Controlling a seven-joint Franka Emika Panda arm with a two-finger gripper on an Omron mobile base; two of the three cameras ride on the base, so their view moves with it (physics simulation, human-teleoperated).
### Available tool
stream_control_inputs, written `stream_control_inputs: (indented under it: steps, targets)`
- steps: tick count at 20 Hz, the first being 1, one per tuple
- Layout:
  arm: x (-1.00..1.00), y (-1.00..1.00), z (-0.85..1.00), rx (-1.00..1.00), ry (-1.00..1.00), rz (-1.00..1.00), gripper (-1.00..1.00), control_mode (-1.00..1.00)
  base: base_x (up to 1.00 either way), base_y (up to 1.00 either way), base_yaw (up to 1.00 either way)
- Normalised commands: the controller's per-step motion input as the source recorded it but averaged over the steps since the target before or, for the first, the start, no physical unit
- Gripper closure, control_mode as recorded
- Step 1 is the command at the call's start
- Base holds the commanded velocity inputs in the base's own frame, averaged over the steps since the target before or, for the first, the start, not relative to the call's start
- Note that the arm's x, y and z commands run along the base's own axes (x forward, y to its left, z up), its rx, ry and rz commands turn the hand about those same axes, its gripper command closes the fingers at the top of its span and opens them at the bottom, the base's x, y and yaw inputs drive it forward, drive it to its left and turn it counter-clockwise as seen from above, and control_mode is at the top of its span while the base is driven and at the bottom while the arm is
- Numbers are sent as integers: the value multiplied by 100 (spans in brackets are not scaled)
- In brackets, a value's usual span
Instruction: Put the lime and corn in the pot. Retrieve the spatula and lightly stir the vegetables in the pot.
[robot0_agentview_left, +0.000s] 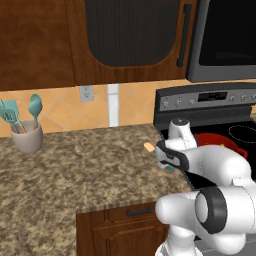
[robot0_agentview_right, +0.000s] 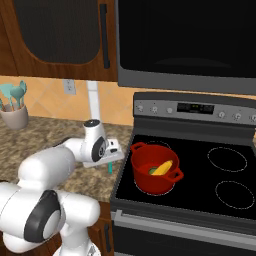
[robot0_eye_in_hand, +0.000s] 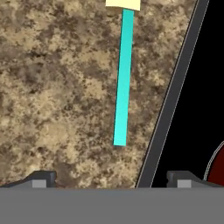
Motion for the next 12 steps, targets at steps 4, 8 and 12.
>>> stream_control_inputs:
  steps: [4, 8, 12]
  targets:
    - [19, 0, -17, 0, 3, 0, -100, -100, 0, 0, 0]
    - [14, 0, -23, 0, 3, 0, -100, -100, 0, 0, 0]
    - [7, 0, -21, 0, 0, 0, -100, -100, 0, 0, 0]
